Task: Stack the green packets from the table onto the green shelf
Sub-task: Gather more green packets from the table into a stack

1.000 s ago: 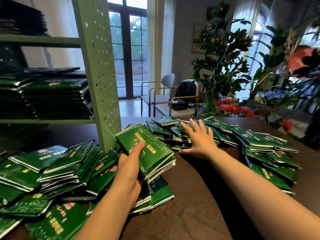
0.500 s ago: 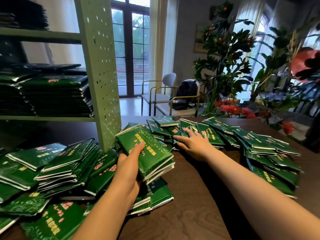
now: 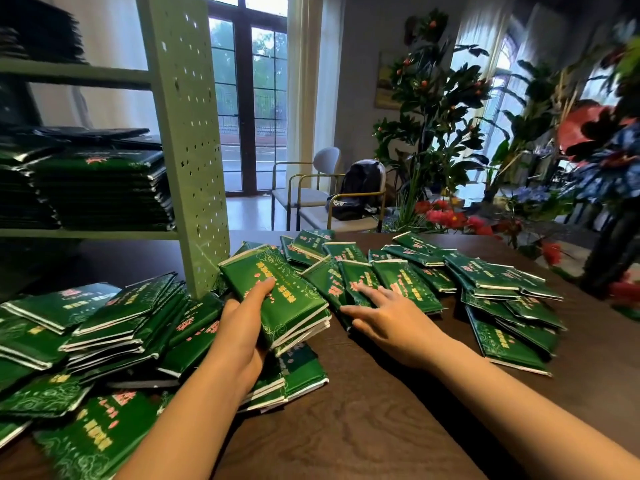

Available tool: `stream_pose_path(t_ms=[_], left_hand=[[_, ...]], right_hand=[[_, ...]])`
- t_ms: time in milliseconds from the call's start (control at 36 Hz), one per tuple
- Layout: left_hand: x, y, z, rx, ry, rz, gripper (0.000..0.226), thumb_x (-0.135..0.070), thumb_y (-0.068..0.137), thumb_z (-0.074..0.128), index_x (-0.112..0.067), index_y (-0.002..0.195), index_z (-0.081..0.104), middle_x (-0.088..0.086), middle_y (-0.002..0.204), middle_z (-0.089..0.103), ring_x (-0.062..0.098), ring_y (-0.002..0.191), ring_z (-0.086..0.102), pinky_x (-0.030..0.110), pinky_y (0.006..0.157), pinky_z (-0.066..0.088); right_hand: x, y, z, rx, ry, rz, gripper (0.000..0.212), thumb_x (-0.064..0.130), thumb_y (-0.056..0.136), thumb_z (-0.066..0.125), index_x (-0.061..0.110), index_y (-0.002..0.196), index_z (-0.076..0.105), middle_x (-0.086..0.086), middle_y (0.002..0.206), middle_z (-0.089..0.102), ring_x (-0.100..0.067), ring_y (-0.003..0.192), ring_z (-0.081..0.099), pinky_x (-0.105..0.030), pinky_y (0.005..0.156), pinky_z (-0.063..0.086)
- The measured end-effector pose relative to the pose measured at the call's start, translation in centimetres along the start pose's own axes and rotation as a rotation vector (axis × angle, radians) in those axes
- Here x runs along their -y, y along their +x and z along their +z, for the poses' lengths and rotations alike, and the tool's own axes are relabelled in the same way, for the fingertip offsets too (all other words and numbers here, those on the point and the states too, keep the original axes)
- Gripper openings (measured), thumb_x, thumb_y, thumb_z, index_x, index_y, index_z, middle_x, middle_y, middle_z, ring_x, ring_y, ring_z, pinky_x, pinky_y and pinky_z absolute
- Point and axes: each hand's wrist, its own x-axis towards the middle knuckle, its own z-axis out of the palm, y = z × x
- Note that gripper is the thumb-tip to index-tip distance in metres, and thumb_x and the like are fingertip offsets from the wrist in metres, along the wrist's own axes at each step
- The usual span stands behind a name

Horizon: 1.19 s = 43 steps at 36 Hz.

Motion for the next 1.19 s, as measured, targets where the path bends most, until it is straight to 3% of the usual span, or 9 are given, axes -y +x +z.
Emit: stream_pose_path(t_ms=[167, 306, 417, 500, 778, 917, 1000, 1083, 1194], left_hand=[[0.0, -0.3, 0.3, 0.011, 0.007, -0.015, 0.053, -0.030, 0.083, 0.073, -0.010, 0.128, 0.055, 0.014, 0.112, 0.070, 0.031, 0.103, 0.067, 0.053, 0.098, 0.049], [-0.3, -0.7, 0.4, 0.040, 0.006, -0.014, 0.080, -0.042, 0.061, 0.083, -0.012, 0.129, 0.054, 0.014, 0.118, 0.068, 0.032, 0.106, 0.066, 0.051, 0.098, 0.049], [-0.3, -0.4, 0.0, 0.028, 0.026, -0.012, 0.064, -0.037, 0.076, 0.077, -0.012, 0.130, 0.054, 0.013, 0.115, 0.069, 0.031, 0.106, 0.066, 0.051, 0.098, 0.049], [-0.4, -0.4, 0.0, 0.028, 0.038, -0.022, 0.054, -0.033, 0.083, 0.073, -0.011, 0.129, 0.055, 0.013, 0.112, 0.070, 0.031, 0.103, 0.068, 0.050, 0.097, 0.051], [-0.6, -0.9, 0.2, 0.053, 0.033, -0.023, 0.047, -0.027, 0.087, 0.068, -0.008, 0.128, 0.055, 0.015, 0.107, 0.072, 0.030, 0.099, 0.069, 0.047, 0.091, 0.054], [-0.8, -1.4, 0.6, 0.055, 0.032, -0.021, 0.043, -0.025, 0.088, 0.067, -0.010, 0.127, 0.056, 0.013, 0.104, 0.073, 0.029, 0.095, 0.071, 0.043, 0.083, 0.056], [-0.9, -1.9, 0.9, 0.058, 0.056, 0.003, 0.041, -0.024, 0.088, 0.067, -0.011, 0.125, 0.054, 0.012, 0.103, 0.073, 0.028, 0.093, 0.070, 0.044, 0.084, 0.055], [-0.6, -2.1, 1.0, 0.081, 0.061, 0.016, 0.051, -0.025, 0.081, 0.072, -0.011, 0.127, 0.053, 0.013, 0.108, 0.072, 0.030, 0.099, 0.069, 0.050, 0.094, 0.052], [-0.4, -2.2, 0.8, 0.126, 0.073, 0.053, 0.120, -0.048, 0.029, 0.090, -0.012, 0.135, 0.047, 0.011, 0.126, 0.064, 0.031, 0.117, 0.060, 0.053, 0.105, 0.042]], right_hand=[[2.0, -2.9, -1.1, 0.051, 0.043, -0.094, 0.047, 0.051, 0.099, 0.031, 0.048, 0.145, 0.023, 0.001, 0.160, 0.013, -0.026, 0.143, 0.021, -0.047, 0.113, 0.026], [3.0, -3.5, -3.0, 0.013, 0.243, -0.100, 0.057, 0.045, 0.100, 0.034, 0.059, 0.139, -0.004, 0.003, 0.127, 0.056, -0.012, 0.111, 0.050, -0.039, 0.104, 0.031], [2.7, -2.4, -3.3, -0.161, 0.453, 0.002, 0.051, 0.030, 0.101, 0.041, 0.037, 0.148, 0.023, 0.003, 0.104, 0.065, -0.014, 0.086, 0.058, -0.029, 0.079, 0.041], [1.2, -1.3, -2.4, -0.225, 0.439, 0.127, 0.045, 0.029, 0.096, 0.052, 0.020, 0.140, 0.044, -0.005, 0.122, 0.059, -0.019, 0.113, 0.052, -0.029, 0.093, 0.039], [1.0, -0.4, -1.4, -0.254, 0.612, 0.250, 0.084, 0.033, 0.081, 0.073, 0.025, 0.149, 0.023, -0.006, 0.127, 0.053, -0.025, 0.122, 0.045, -0.036, 0.099, 0.039], [0.4, -1.2, -1.9, -0.479, 0.960, 0.244, 0.066, 0.005, 0.083, 0.070, 0.021, 0.139, 0.039, 0.012, 0.093, 0.053, -0.001, 0.080, 0.055, -0.008, 0.066, 0.044], [-0.1, -1.5, -2.1, -0.645, 1.122, 0.268, 0.053, 0.002, 0.084, 0.067, 0.021, 0.130, 0.049, 0.009, 0.099, 0.059, -0.010, 0.091, 0.059, -0.020, 0.076, 0.051], [-0.5, -1.7, -2.0, -0.645, 1.151, 0.341, 0.049, 0.006, 0.085, 0.067, 0.016, 0.131, 0.052, 0.002, 0.113, 0.062, -0.015, 0.104, 0.058, -0.034, 0.089, 0.051], [-0.9, -2.1, -2.0, -0.340, 1.038, 0.346, 0.049, 0.009, 0.082, 0.071, 0.011, 0.129, 0.055, -0.008, 0.123, 0.063, -0.023, 0.108, 0.062, -0.043, 0.097, 0.049]])
